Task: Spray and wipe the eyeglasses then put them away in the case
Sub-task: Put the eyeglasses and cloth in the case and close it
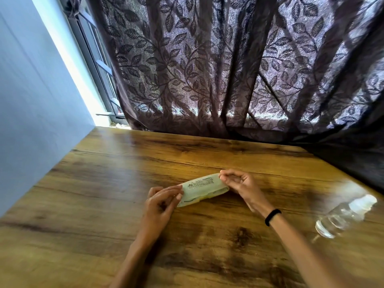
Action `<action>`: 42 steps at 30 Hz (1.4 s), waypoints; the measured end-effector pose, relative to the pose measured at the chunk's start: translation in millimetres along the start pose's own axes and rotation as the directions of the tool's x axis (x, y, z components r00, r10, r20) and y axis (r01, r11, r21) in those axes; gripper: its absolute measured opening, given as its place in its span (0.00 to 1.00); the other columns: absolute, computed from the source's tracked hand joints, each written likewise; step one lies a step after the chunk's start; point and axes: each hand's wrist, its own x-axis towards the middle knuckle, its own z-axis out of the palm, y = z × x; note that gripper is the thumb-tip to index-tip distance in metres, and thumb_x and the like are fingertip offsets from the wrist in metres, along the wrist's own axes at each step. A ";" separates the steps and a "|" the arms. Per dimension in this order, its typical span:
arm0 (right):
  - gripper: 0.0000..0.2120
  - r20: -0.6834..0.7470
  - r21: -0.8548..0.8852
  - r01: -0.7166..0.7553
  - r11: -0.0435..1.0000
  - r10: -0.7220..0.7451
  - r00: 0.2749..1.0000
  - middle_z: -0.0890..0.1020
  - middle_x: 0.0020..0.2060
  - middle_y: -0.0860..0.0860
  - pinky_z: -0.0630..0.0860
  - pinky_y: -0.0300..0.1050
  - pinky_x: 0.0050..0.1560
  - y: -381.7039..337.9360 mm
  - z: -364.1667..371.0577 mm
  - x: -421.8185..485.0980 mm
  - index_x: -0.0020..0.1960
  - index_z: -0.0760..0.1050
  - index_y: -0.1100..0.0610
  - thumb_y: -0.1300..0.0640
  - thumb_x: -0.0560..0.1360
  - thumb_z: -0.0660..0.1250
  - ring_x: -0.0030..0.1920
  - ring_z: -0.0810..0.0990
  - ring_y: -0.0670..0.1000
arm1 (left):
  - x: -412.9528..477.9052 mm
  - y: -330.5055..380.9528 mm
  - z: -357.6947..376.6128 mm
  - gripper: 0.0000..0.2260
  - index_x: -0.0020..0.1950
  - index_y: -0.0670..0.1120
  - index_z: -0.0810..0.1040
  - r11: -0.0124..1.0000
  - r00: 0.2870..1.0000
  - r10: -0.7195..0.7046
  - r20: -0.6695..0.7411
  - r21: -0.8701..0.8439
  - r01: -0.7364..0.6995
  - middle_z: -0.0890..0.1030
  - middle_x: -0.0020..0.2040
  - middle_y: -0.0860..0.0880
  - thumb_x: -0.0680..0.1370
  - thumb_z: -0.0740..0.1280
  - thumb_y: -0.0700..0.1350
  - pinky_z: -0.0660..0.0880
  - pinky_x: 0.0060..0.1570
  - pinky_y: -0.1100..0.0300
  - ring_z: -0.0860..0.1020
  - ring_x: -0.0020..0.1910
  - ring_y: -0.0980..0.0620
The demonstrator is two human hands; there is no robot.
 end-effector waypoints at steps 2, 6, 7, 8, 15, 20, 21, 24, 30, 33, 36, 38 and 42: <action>0.06 0.021 -0.016 0.033 0.999 -0.033 0.999 0.82 0.50 0.51 0.79 0.37 0.46 2.5 -1.0 -3.4 0.45 0.80 0.57 0.64 0.70 0.70 0.49 0.81 0.44 | 1.5 -4.0 0.7 0.11 0.52 0.51 0.82 0.998 0.999 0.053 -0.004 0.040 -0.053 0.81 0.54 0.57 0.71 0.69 0.49 0.77 0.52 0.62 0.73 0.59 0.56; 0.07 0.040 -0.028 0.051 0.998 -0.050 0.998 0.82 0.48 0.48 0.78 0.39 0.48 3.3 0.2 -4.9 0.46 0.80 0.57 0.66 0.70 0.69 0.48 0.80 0.45 | 4.6 -5.6 1.2 0.10 0.50 0.54 0.82 0.998 0.994 0.065 0.084 -0.028 -0.063 0.80 0.56 0.54 0.71 0.70 0.42 0.74 0.55 0.69 0.73 0.63 0.60; 0.07 0.047 -0.031 0.052 0.998 -0.051 0.998 0.82 0.48 0.48 0.78 0.39 0.48 3.4 0.4 -5.1 0.46 0.79 0.57 0.66 0.71 0.69 0.48 0.80 0.45 | 4.7 -5.0 0.8 0.11 0.50 0.55 0.81 0.997 0.993 0.060 0.099 -0.048 -0.055 0.79 0.56 0.53 0.71 0.70 0.42 0.74 0.53 0.70 0.73 0.63 0.60; 0.07 0.055 -0.031 0.053 0.998 -0.051 0.997 0.82 0.48 0.47 0.78 0.39 0.48 3.9 0.2 -5.1 0.46 0.79 0.56 0.66 0.71 0.69 0.49 0.80 0.45 | 4.7 -4.5 0.1 0.11 0.50 0.56 0.81 0.997 0.992 0.055 0.110 -0.061 -0.049 0.79 0.56 0.53 0.71 0.70 0.42 0.74 0.52 0.71 0.73 0.62 0.61; 0.09 0.091 0.002 0.039 0.999 -0.039 0.995 0.81 0.50 0.48 0.78 0.36 0.45 5.3 -1.8 -3.4 0.49 0.78 0.56 0.66 0.71 0.69 0.49 0.80 0.43 | 7.3 -4.1 -1.9 0.11 0.51 0.49 0.81 0.997 0.988 0.044 0.147 -0.077 -0.033 0.78 0.56 0.52 0.71 0.71 0.39 0.75 0.50 0.71 0.74 0.59 0.63; 0.12 0.081 0.032 0.014 0.999 -0.017 0.997 0.81 0.49 0.49 0.78 0.36 0.46 6.1 -1.5 -2.0 0.51 0.77 0.56 0.66 0.70 0.70 0.48 0.80 0.44 | 6.0 -3.1 -0.9 0.11 0.51 0.52 0.80 0.997 0.987 0.046 0.156 -0.069 -0.035 0.76 0.57 0.52 0.71 0.70 0.41 0.74 0.49 0.72 0.74 0.58 0.62; 0.13 0.071 0.029 0.008 1.000 -0.010 0.997 0.81 0.50 0.50 0.78 0.36 0.47 6.0 -1.3 -1.4 0.52 0.76 0.56 0.66 0.70 0.70 0.49 0.80 0.44 | 5.9 -2.6 -0.9 0.11 0.51 0.52 0.80 0.997 0.986 0.042 0.158 -0.067 -0.031 0.76 0.57 0.52 0.71 0.70 0.41 0.74 0.49 0.72 0.74 0.58 0.62; 0.15 -0.005 0.009 -0.012 1.000 0.012 1.000 0.81 0.51 0.53 0.78 0.36 0.48 4.7 -0.1 1.0 0.54 0.75 0.55 0.64 0.68 0.72 0.51 0.81 0.48 | 4.1 -0.1 0.6 0.12 0.52 0.50 0.80 0.998 0.988 0.011 0.157 -0.058 -0.002 0.73 0.57 0.51 0.70 0.72 0.40 0.76 0.47 0.70 0.74 0.57 0.59; 0.09 -0.165 -0.155 0.000 0.988 -0.025 0.986 0.83 0.44 0.51 0.76 0.34 0.47 2.8 11.7 10.6 0.46 0.80 0.58 0.57 0.67 0.74 0.47 0.79 0.46 | -7.1 7.1 8.9 0.16 0.54 0.57 0.79 0.998 0.989 -0.062 0.133 -0.025 0.065 0.75 0.60 0.55 0.67 0.73 0.54 0.78 0.49 0.56 0.72 0.61 0.53; 0.09 -0.202 -0.176 -0.021 0.984 -0.015 0.979 0.83 0.47 0.52 0.71 0.43 0.55 -0.7 20.3 21.1 0.45 0.82 0.59 0.56 0.68 0.73 0.51 0.77 0.48 | -9.6 11.1 14.9 0.20 0.55 0.61 0.77 0.992 0.983 -0.125 0.138 -0.018 0.128 0.75 0.59 0.60 0.64 0.72 0.59 0.79 0.50 0.55 0.73 0.59 0.54; 0.08 -0.214 -0.186 -0.021 0.982 -0.020 0.977 0.83 0.47 0.54 0.72 0.46 0.57 -8.4 31.7 34.7 0.46 0.81 0.60 0.58 0.69 0.72 0.52 0.77 0.50 | -9.2 14.2 24.6 0.22 0.56 0.64 0.75 0.988 0.977 -0.152 0.152 -0.016 0.156 0.73 0.60 0.63 0.62 0.72 0.59 0.79 0.52 0.54 0.74 0.58 0.53; 0.07 -0.220 -0.198 -0.017 0.980 -0.027 0.975 0.83 0.48 0.55 0.74 0.45 0.55 -13.5 39.7 44.1 0.47 0.81 0.61 0.59 0.70 0.71 0.51 0.78 0.50 | -7.2 17.5 32.3 0.22 0.55 0.68 0.72 0.986 0.977 -0.166 0.133 0.018 0.165 0.69 0.59 0.66 0.63 0.72 0.60 0.78 0.55 0.56 0.72 0.60 0.54; 0.08 -0.208 -0.268 -0.003 0.963 -0.054 0.977 0.83 0.48 0.57 0.77 0.46 0.54 -15.1 49.4 57.0 0.48 0.81 0.63 0.60 0.72 0.70 0.50 0.79 0.51 | -2.9 22.9 43.4 0.24 0.59 0.62 0.72 0.985 0.982 -0.169 0.080 0.056 0.165 0.67 0.59 0.68 0.64 0.72 0.59 0.75 0.59 0.53 0.68 0.64 0.55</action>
